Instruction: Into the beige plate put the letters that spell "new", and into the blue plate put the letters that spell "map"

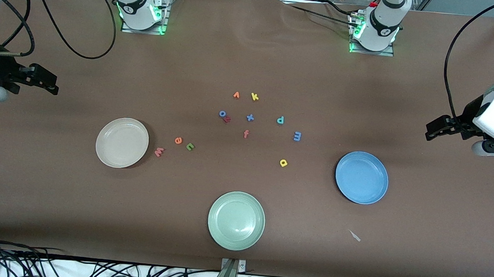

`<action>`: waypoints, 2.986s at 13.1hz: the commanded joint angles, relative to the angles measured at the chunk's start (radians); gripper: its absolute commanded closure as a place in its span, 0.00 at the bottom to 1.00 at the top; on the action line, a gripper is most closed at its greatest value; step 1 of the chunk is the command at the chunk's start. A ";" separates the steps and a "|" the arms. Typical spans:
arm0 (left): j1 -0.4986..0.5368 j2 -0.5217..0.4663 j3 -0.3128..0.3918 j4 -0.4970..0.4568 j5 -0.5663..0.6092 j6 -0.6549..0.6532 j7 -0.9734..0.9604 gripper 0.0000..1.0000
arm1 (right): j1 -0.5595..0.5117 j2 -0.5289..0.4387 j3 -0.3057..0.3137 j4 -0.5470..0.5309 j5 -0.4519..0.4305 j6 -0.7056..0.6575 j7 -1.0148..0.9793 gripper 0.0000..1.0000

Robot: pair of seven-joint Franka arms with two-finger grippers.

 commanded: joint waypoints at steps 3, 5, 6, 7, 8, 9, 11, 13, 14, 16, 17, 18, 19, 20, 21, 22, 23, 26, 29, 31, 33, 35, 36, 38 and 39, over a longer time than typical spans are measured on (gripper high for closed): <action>0.000 0.011 -0.002 0.026 -0.018 -0.009 0.005 0.00 | -0.013 -0.021 0.015 -0.015 -0.007 0.006 0.001 0.00; 0.000 0.011 -0.002 0.026 -0.018 -0.009 0.007 0.00 | -0.013 -0.021 0.015 -0.017 -0.007 0.008 0.001 0.00; -0.001 0.013 -0.002 0.026 -0.018 -0.009 0.005 0.00 | -0.013 -0.021 0.016 -0.015 -0.007 0.008 0.001 0.00; -0.001 0.011 -0.002 0.026 -0.018 -0.009 0.005 0.00 | -0.013 -0.021 0.016 -0.015 -0.007 0.009 0.001 0.00; 0.000 0.013 -0.002 0.026 -0.018 -0.009 0.005 0.00 | -0.013 -0.021 0.016 -0.017 -0.007 0.011 0.001 0.00; -0.001 0.013 -0.002 0.026 -0.018 -0.009 0.007 0.00 | -0.013 -0.019 0.016 -0.017 -0.007 0.011 0.001 0.00; -0.001 0.013 -0.002 0.026 -0.017 -0.009 0.007 0.00 | -0.013 -0.021 0.015 -0.015 -0.010 0.012 0.001 0.00; -0.001 0.014 -0.002 0.026 -0.017 -0.009 0.005 0.00 | -0.013 -0.018 0.013 -0.017 -0.001 0.009 0.001 0.00; -0.001 0.014 -0.002 0.026 -0.017 -0.009 0.005 0.00 | -0.014 -0.019 0.013 -0.015 -0.001 0.015 0.001 0.00; -0.001 0.014 -0.002 0.026 -0.017 -0.009 0.005 0.00 | -0.011 -0.015 0.015 -0.015 -0.002 0.025 0.001 0.00; -0.001 0.014 -0.002 0.026 -0.017 -0.009 0.005 0.00 | -0.007 -0.015 0.016 -0.017 -0.013 0.038 0.001 0.00; -0.001 0.014 -0.002 0.026 -0.017 -0.009 0.005 0.00 | -0.007 -0.010 0.016 -0.015 -0.011 0.049 0.001 0.00; -0.001 0.014 -0.002 0.026 -0.017 -0.009 0.005 0.00 | -0.007 -0.009 0.015 -0.015 -0.011 0.051 0.001 0.00; -0.001 0.014 -0.002 0.026 -0.017 -0.009 0.005 0.00 | -0.002 -0.007 0.016 -0.015 -0.014 0.055 0.001 0.00; -0.001 0.014 -0.002 0.026 -0.017 -0.009 0.005 0.00 | 0.000 -0.001 0.016 -0.015 -0.014 0.057 0.001 0.00; -0.001 0.016 -0.002 0.026 -0.017 -0.009 0.005 0.00 | -0.002 0.001 0.016 -0.015 -0.008 0.057 0.000 0.00; -0.001 0.016 -0.002 0.026 -0.017 -0.009 0.005 0.00 | 0.000 0.004 0.016 -0.015 -0.011 0.057 0.000 0.00; 0.000 0.014 -0.002 0.027 -0.017 -0.009 0.005 0.00 | -0.004 0.008 0.015 -0.015 -0.002 0.057 0.000 0.00; 0.000 0.016 -0.002 0.027 -0.018 -0.009 0.005 0.00 | 0.000 0.016 0.015 -0.014 -0.004 0.060 0.000 0.00; 0.000 0.016 -0.002 0.027 -0.017 -0.009 0.005 0.00 | -0.002 0.016 0.015 -0.014 -0.001 0.060 0.000 0.00; 0.002 0.020 -0.002 0.029 -0.018 -0.009 0.005 0.00 | -0.002 0.016 0.015 -0.014 -0.002 0.060 0.000 0.00; 0.002 0.020 -0.002 0.029 -0.020 -0.009 0.005 0.00 | -0.002 0.016 0.015 -0.014 -0.002 0.060 0.000 0.00; 0.002 0.020 -0.002 0.029 -0.020 -0.009 0.004 0.00 | 0.000 0.016 0.015 -0.014 -0.002 0.060 0.000 0.00; 0.004 0.020 0.000 0.031 -0.021 -0.009 0.004 0.00 | 0.000 0.016 0.015 -0.014 -0.002 0.060 0.000 0.00; 0.002 0.020 0.000 0.031 -0.021 -0.009 0.004 0.00 | -0.002 0.018 0.015 -0.014 -0.002 0.060 0.000 0.00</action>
